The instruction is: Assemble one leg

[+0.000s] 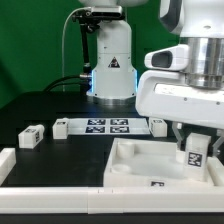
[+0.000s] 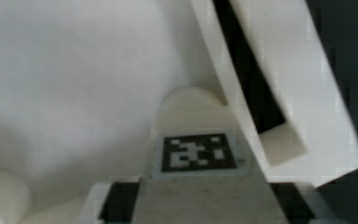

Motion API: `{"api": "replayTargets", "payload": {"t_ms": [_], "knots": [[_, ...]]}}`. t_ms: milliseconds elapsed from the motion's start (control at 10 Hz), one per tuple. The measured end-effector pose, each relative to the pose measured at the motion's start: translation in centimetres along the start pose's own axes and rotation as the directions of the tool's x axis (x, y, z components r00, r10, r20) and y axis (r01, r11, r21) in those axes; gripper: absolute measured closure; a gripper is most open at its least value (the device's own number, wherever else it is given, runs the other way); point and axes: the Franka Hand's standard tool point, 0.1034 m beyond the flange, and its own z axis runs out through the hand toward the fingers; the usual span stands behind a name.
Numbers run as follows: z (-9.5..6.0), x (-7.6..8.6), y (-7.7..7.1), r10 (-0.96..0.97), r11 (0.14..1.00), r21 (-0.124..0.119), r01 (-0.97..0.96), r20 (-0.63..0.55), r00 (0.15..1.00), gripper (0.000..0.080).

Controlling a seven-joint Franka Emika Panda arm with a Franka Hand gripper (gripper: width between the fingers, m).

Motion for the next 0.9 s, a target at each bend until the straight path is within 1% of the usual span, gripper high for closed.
{"api": "replayTargets", "payload": {"t_ms": [100,200,300,500,600,700,800,900], "knots": [[0.0,0.1,0.6,0.076,0.997,-0.019,-0.077,-0.002,0.997,0.0504],[0.1,0.3,1.5,0.224,0.973,-0.048,-0.224,-0.005,0.975,0.0498],[0.2,0.6,2.4,0.313,0.947,-0.071,-0.314,-0.015,0.949,0.0498],[0.3,1.0,3.3,0.413,0.905,-0.091,-0.415,-0.039,0.91,0.0492],[0.3,1.1,3.6,0.422,0.9,-0.102,-0.424,-0.041,0.906,0.0488],[0.3,1.1,3.6,0.423,0.9,-0.1,-0.425,-0.041,0.905,0.0406],[0.3,1.0,3.5,0.423,0.9,-0.099,-0.425,-0.041,0.905,0.027],[0.3,1.0,3.5,0.423,0.9,-0.099,-0.425,-0.041,0.905,0.027]]}}
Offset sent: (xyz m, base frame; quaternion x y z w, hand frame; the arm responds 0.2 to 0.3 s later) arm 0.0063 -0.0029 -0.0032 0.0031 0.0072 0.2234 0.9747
